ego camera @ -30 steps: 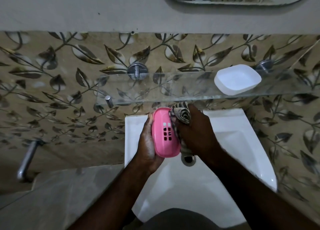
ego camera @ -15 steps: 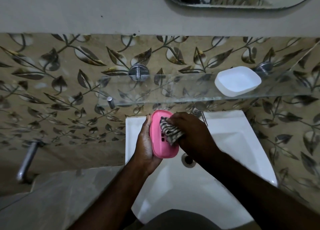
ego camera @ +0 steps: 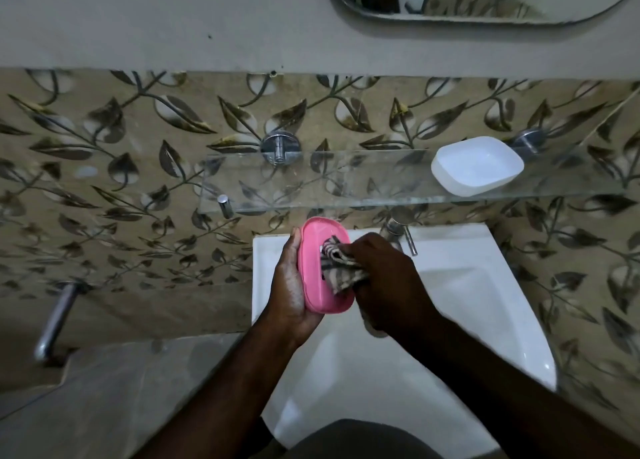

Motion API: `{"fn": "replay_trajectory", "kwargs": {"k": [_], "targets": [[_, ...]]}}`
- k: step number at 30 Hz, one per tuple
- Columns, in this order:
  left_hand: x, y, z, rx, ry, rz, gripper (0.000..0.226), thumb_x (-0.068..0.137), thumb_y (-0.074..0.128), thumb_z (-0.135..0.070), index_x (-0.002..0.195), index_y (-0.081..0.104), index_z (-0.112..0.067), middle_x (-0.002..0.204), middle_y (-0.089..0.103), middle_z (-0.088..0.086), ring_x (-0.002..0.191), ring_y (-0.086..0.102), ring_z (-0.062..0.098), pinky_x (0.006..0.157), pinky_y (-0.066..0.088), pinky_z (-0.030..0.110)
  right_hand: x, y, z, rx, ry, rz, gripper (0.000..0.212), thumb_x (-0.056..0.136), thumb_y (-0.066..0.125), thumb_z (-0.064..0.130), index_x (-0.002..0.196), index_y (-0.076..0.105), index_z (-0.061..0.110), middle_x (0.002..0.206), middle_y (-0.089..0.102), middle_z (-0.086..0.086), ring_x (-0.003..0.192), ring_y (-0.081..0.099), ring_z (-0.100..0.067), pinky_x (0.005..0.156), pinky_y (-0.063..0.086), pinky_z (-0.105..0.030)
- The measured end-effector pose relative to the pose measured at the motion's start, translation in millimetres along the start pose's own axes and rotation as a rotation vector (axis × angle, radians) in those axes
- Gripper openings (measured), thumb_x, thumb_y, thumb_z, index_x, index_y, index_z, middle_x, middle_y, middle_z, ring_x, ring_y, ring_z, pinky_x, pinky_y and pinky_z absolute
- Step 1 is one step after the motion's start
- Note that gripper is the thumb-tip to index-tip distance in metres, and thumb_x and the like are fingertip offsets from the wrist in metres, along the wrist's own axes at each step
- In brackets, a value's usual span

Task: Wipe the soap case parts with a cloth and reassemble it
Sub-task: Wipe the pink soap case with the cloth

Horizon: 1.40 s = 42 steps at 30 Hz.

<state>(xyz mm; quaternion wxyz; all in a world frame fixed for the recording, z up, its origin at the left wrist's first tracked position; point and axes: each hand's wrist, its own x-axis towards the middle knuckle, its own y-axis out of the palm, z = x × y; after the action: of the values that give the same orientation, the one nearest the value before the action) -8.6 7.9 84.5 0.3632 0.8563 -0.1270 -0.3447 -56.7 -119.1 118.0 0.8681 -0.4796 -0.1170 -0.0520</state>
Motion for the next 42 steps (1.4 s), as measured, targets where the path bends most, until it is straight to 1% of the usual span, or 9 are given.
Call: {"fn": "replay_trajectory", "kwargs": {"k": [6,9,14,19,26,33,36,40,42], "targets": [[4.5,-6.5,-5.1,-0.039,0.039,-0.043,0.08,0.076,0.055,-0.062,0.13,0.056,-0.003,0.112,0.066,0.025,0.099,0.064,0.034,0.092,0.051,0.047,-21.9,9.3,8.7,0.074,-0.138,0.118,0.033,0.077,0.05,0.013,0.105,0.066,0.019,0.093,0.062,-0.005,0.079,0.06,-0.021,0.066,0.049,-0.028],[3.9,-2.0,-1.1,0.02,0.047,0.004,0.071,0.078,0.049,-0.062,0.125,0.06,-0.011,0.119,0.066,0.021,0.106,0.064,0.033,0.095,0.048,0.048,0.4,5.9,-2.7,0.068,0.001,0.007,0.037,0.072,0.056,0.01,0.105,0.068,0.022,0.094,0.062,-0.003,0.082,0.056,-0.014,0.066,0.037,-0.019],[-0.9,4.4,3.0,0.056,0.108,0.074,0.061,0.083,0.044,-0.056,0.12,0.065,-0.012,0.115,0.07,0.015,0.099,0.068,0.026,0.086,0.054,0.038,19.0,4.5,0.8,0.21,0.201,-0.116,0.013,0.077,0.06,0.021,0.075,0.055,0.033,0.077,0.059,0.003,0.07,0.056,-0.014,0.064,0.036,-0.023],[-1.6,4.3,1.0,0.026,0.102,0.083,0.055,0.089,0.047,-0.051,0.114,0.064,-0.006,0.101,0.071,0.016,0.087,0.071,0.025,0.075,0.059,0.033,8.8,1.4,24.9,0.103,-0.048,0.046,0.043,0.067,0.06,0.022,0.11,0.068,0.018,0.102,0.062,0.0,0.088,0.06,-0.015,0.074,0.047,-0.027],[-5.4,5.7,9.3,0.154,0.153,0.067,0.052,0.091,0.041,-0.052,0.11,0.071,-0.015,0.108,0.071,0.013,0.094,0.068,0.027,0.087,0.051,0.042,32.8,-4.1,6.3,-0.015,0.16,-0.064,0.031,0.072,0.058,0.017,0.099,0.071,0.013,0.094,0.067,-0.01,0.088,0.063,-0.029,0.073,0.043,-0.028],[-4.8,6.0,-3.4,0.23,0.219,0.004,0.053,0.092,0.048,-0.05,0.123,0.062,-0.01,0.117,0.068,0.017,0.104,0.066,0.028,0.091,0.051,0.042,28.8,-12.7,21.2,-0.04,-0.012,0.049,0.042,0.075,0.05,0.027,0.113,0.066,0.019,0.099,0.06,-0.004,0.084,0.063,-0.027,0.067,0.049,-0.033],[-6.5,3.6,-0.9,0.364,0.273,-0.054,0.057,0.085,0.055,-0.057,0.115,0.065,-0.01,0.099,0.071,0.021,0.083,0.065,0.034,0.082,0.053,0.05,30.1,-7.7,1.2,-0.09,0.141,0.041,0.043,0.068,0.046,0.028,0.103,0.067,0.016,0.097,0.065,-0.006,0.09,0.063,-0.031,0.072,0.051,-0.038],[-8.8,0.6,8.9,0.391,0.236,-0.073,0.055,0.083,0.056,-0.059,0.108,0.069,-0.012,0.095,0.07,0.024,0.078,0.065,0.034,0.08,0.053,0.054,26.3,-6.1,-5.4,0.014,0.202,0.1,0.004,0.072,0.058,0.016,0.074,0.06,0.018,0.076,0.068,-0.003,0.076,0.064,-0.022,0.065,0.049,-0.034],[-9.0,4.3,8.5,0.408,0.227,-0.07,0.055,0.082,0.054,-0.057,0.109,0.068,-0.011,0.093,0.069,0.024,0.079,0.065,0.035,0.078,0.054,0.05,27.5,-10.7,-6.2,0.169,0.226,-0.009,0.027,0.078,0.062,0.008,0.061,0.053,0.027,0.06,0.06,0.009,0.06,0.059,0.0,0.058,0.044,-0.023]]}}
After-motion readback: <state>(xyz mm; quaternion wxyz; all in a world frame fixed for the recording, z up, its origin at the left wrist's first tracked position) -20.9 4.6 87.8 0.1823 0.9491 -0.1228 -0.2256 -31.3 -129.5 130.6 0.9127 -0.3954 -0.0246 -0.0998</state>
